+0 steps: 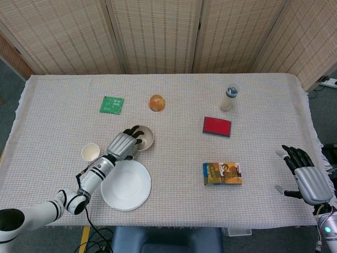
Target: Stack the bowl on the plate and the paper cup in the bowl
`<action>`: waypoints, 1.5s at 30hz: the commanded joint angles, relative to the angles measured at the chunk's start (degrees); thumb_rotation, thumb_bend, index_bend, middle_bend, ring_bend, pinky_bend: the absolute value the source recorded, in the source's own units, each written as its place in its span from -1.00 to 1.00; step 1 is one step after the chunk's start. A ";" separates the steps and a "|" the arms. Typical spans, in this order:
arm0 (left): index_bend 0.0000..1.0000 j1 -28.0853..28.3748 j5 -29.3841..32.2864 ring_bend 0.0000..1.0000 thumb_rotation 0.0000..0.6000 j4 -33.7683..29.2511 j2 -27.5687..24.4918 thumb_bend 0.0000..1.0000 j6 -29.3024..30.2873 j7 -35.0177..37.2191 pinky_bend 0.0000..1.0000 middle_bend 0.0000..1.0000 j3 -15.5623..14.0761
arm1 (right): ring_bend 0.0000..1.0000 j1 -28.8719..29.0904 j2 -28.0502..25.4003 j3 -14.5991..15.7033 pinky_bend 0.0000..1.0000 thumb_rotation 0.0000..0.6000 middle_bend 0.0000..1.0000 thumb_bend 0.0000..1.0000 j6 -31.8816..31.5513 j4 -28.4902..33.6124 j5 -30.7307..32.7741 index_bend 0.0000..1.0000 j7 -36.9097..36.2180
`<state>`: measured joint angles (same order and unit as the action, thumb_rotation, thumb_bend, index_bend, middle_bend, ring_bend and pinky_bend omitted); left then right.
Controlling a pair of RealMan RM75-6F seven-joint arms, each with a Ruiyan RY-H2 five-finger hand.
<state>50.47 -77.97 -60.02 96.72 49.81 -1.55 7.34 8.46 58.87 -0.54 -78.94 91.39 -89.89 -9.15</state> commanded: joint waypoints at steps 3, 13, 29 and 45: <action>0.14 -0.16 -0.64 -0.92 1.00 2.87 1.33 -0.11 0.65 1.99 -0.52 -0.55 0.07 | -1.00 0.34 0.23 -0.17 -1.00 1.00 -0.93 -0.69 0.50 -0.14 0.29 -0.81 0.25; 0.16 -1.77 -1.62 -0.92 1.00 0.33 -0.44 -0.10 4.09 0.98 -0.52 -0.53 0.06 | -1.00 0.87 0.55 -0.19 -1.00 1.00 -0.93 -0.69 1.28 -0.12 0.42 -0.81 0.93; 0.16 -10.35 1.98 -0.92 1.00 -27.51 -11.90 -0.10 15.83 -18.66 -0.52 -0.52 -0.48 | -1.00 -0.45 0.10 1.54 -1.00 1.00 -0.93 -0.69 -3.11 0.17 -4.82 -0.81 -0.30; 0.19 -23.46 -5.96 -0.92 1.00 -47.17 -21.23 -0.10 32.65 -27.10 -0.52 -0.51 -7.06 | -1.00 -2.05 -0.17 4.41 -1.00 1.00 -0.93 -0.69 -7.21 0.96 -11.21 -0.81 1.00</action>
<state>28.17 -82.79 -106.25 75.97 81.25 -28.19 1.23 6.53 58.79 3.78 -85.91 92.31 -100.94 -7.96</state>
